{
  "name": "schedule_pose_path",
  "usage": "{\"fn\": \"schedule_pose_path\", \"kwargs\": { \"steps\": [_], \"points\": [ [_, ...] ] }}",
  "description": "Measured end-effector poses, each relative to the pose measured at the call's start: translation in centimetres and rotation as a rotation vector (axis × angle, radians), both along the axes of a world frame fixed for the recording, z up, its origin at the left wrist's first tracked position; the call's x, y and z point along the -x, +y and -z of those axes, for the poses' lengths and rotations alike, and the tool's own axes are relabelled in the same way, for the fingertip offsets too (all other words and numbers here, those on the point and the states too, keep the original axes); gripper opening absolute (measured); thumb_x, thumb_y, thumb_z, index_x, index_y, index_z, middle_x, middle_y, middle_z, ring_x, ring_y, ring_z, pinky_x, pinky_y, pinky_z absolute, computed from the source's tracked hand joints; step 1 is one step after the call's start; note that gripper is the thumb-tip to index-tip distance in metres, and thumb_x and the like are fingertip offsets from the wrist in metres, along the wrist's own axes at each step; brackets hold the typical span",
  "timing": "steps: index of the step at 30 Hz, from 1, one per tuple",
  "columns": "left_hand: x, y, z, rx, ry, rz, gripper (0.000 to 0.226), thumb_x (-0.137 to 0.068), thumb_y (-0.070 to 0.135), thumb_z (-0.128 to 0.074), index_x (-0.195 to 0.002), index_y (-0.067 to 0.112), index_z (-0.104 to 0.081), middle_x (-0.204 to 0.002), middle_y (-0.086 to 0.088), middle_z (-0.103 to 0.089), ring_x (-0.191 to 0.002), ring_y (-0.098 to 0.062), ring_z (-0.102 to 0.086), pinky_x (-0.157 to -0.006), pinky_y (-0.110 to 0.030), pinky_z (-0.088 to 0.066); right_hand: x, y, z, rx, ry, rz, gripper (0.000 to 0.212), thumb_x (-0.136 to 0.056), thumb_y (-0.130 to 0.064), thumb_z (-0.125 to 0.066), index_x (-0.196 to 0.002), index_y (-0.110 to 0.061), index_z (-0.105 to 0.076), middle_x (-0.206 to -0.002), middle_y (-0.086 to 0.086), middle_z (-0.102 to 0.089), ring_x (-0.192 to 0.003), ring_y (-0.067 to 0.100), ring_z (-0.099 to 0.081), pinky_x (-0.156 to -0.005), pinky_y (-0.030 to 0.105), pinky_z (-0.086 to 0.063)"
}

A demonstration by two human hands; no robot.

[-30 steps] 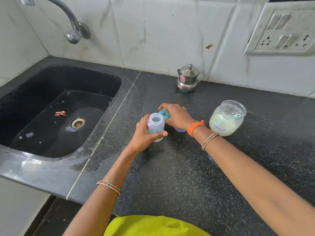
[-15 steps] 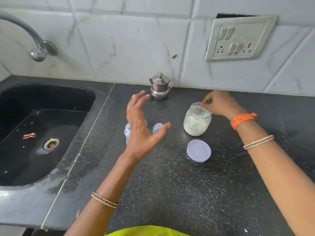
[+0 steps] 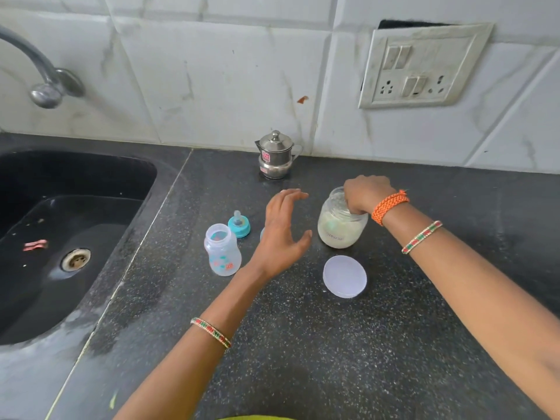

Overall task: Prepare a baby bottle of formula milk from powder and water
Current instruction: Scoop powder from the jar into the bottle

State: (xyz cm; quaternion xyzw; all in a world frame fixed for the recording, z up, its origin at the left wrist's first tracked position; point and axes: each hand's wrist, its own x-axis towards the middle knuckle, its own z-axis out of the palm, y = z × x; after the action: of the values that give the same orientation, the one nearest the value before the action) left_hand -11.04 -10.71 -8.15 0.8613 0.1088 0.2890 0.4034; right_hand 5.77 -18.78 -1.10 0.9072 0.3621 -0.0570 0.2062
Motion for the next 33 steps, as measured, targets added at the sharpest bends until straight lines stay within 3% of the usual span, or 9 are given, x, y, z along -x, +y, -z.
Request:
{"fn": "schedule_pose_path", "kwargs": {
  "steps": [4, 10, 12, 15, 20, 30, 33],
  "points": [
    [0.1, 0.0, 0.4, 0.011, 0.024, -0.002, 0.058, -0.079, 0.008, -0.066, -0.131, 0.015, -0.041, -0.139, -0.001, -0.038, -0.129, -0.005, -0.022, -0.103, -0.004, -0.011, 0.0, 0.0, 0.3, -0.030, 0.001, -0.008, 0.030, -0.089, -0.012, -0.050, -0.117, -0.011, -0.059, -0.109, 0.009, -0.064, -0.101, 0.030, -0.061, -0.070, 0.035, -0.040],
    [0.0, 0.2, 0.7, 0.048, 0.045, -0.009, 0.055, -0.081, 0.008, -0.065, -0.130, 0.017, -0.042, -0.130, 0.012, -0.037, -0.133, -0.011, -0.026, -0.106, -0.020, -0.018, -0.4, -1.1, -0.8, -0.318, 0.158, 0.048, 0.027, -0.079, -0.022, -0.074, -0.103, -0.013, -0.065, -0.105, 0.008, -0.064, -0.093, 0.030, -0.062, -0.070, 0.035, -0.044],
    [-0.2, 0.1, 0.8, 0.059, 0.049, -0.006, 0.054, -0.081, 0.008, -0.065, -0.129, 0.018, -0.042, -0.128, 0.013, -0.037, -0.132, -0.013, -0.028, -0.106, -0.020, -0.019, -0.4, -1.6, -1.1, -0.438, 0.135, 0.041, 0.023, -0.078, -0.020, -0.075, -0.097, -0.010, -0.066, -0.102, 0.009, -0.066, -0.092, 0.030, -0.061, -0.072, 0.037, -0.047],
    [-0.4, -0.2, 0.9, 0.084, 0.060, 0.013, 0.053, -0.082, 0.009, -0.065, -0.129, 0.019, -0.042, -0.128, 0.013, -0.041, -0.127, -0.008, -0.034, -0.104, -0.022, -0.026, -0.2, -2.1, -0.9, -0.508, -0.007, 0.009, 0.015, -0.079, -0.012, -0.070, -0.092, -0.007, -0.066, -0.099, 0.011, -0.065, -0.101, 0.033, -0.056, -0.086, 0.045, -0.046],
    [-0.5, -0.7, 0.6, 0.269, 0.067, 0.114, 0.054, -0.085, 0.000, -0.059, -0.132, 0.018, -0.038, -0.136, -0.005, -0.053, -0.118, -0.011, -0.054, -0.094, -0.016, -0.045, 0.1, -1.8, 0.3, -0.506, -0.072, -0.004, 0.009, -0.078, -0.009, -0.068, -0.087, -0.008, -0.066, -0.097, 0.008, -0.065, -0.105, 0.029, -0.050, -0.090, 0.044, -0.036],
    [-0.8, -1.4, 0.9, 0.485, 0.148, 0.191, 0.074, -0.087, -0.006, -0.053, -0.146, 0.025, -0.022, -0.142, -0.019, -0.046, -0.131, -0.020, -0.046, -0.105, -0.027, -0.041, 0.8, -0.5, 1.2, -0.546, 0.083, 0.076, 0.003, -0.077, -0.012, -0.063, -0.079, -0.013, -0.065, -0.090, 0.005, -0.064, -0.104, 0.030, -0.051, -0.097, 0.045, -0.029],
    [-0.9, -1.5, 1.0, 0.507, 0.157, 0.191, 0.076, -0.086, -0.009, -0.051, -0.147, 0.024, -0.019, -0.141, -0.020, -0.045, -0.132, -0.020, -0.044, -0.106, -0.029, -0.040, 0.9, -0.4, 0.9, -0.529, 0.147, 0.123, 0.012, -0.077, -0.011, -0.060, -0.066, -0.017, -0.058, -0.071, 0.001, -0.057, -0.090, 0.029, -0.054, -0.097, 0.045, -0.027]
  ]
}}
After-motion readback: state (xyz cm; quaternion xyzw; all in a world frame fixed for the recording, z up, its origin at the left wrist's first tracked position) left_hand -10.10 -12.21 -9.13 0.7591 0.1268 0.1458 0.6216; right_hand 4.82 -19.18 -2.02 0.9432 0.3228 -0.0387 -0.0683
